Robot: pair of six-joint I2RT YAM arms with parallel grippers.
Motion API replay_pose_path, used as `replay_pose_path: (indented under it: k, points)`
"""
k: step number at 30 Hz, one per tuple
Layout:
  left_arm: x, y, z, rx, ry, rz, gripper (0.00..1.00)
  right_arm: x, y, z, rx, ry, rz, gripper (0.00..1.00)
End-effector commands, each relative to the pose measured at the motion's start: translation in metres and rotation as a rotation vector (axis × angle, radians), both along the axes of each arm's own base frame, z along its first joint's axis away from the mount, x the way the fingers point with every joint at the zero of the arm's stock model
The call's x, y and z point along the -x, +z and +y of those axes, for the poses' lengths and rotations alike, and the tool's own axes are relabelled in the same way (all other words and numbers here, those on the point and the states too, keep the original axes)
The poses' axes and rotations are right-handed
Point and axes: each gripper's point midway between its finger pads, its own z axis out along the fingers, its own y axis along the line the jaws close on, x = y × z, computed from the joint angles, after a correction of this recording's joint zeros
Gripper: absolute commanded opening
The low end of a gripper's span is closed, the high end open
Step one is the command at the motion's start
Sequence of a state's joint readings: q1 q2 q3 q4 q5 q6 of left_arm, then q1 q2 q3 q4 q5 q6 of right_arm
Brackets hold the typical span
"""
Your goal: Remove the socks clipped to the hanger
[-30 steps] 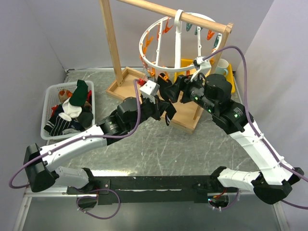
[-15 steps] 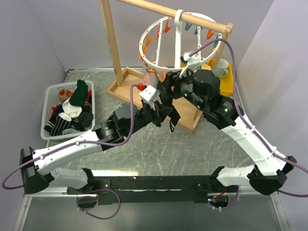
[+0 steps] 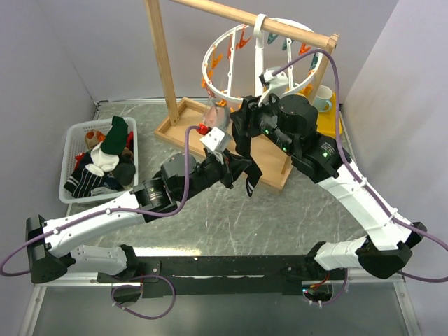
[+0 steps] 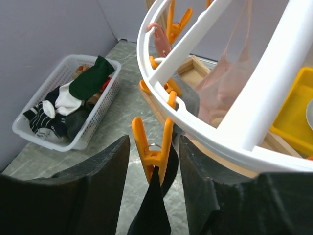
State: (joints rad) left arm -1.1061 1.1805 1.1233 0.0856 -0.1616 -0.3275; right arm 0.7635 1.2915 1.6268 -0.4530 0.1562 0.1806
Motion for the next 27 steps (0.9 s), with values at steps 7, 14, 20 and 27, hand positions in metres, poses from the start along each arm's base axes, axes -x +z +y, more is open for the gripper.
replay_pose_path:
  k: [7, 14, 20, 27]
  points:
    - [0.01, -0.003, -0.003, 0.01, -0.033, 0.026, 0.01, -0.005, 0.036, -0.002, -0.071, -0.036, -0.083, 0.3]
    - [0.012, -0.053, 0.01, -0.095, -0.004, 0.105, 0.01, -0.001, 0.039, -0.006, -0.097, -0.037, -0.099, 0.29]
    - [-0.023, -0.083, 0.074, -0.226, 0.345, 0.188, 0.01, 0.002, 0.031, -0.011, -0.096, -0.05, -0.088, 0.32]
    - [-0.083, -0.065, 0.187, -0.302, 0.662, 0.262, 0.01, 0.01, 0.03, -0.021, -0.098, -0.059, -0.088, 0.45]
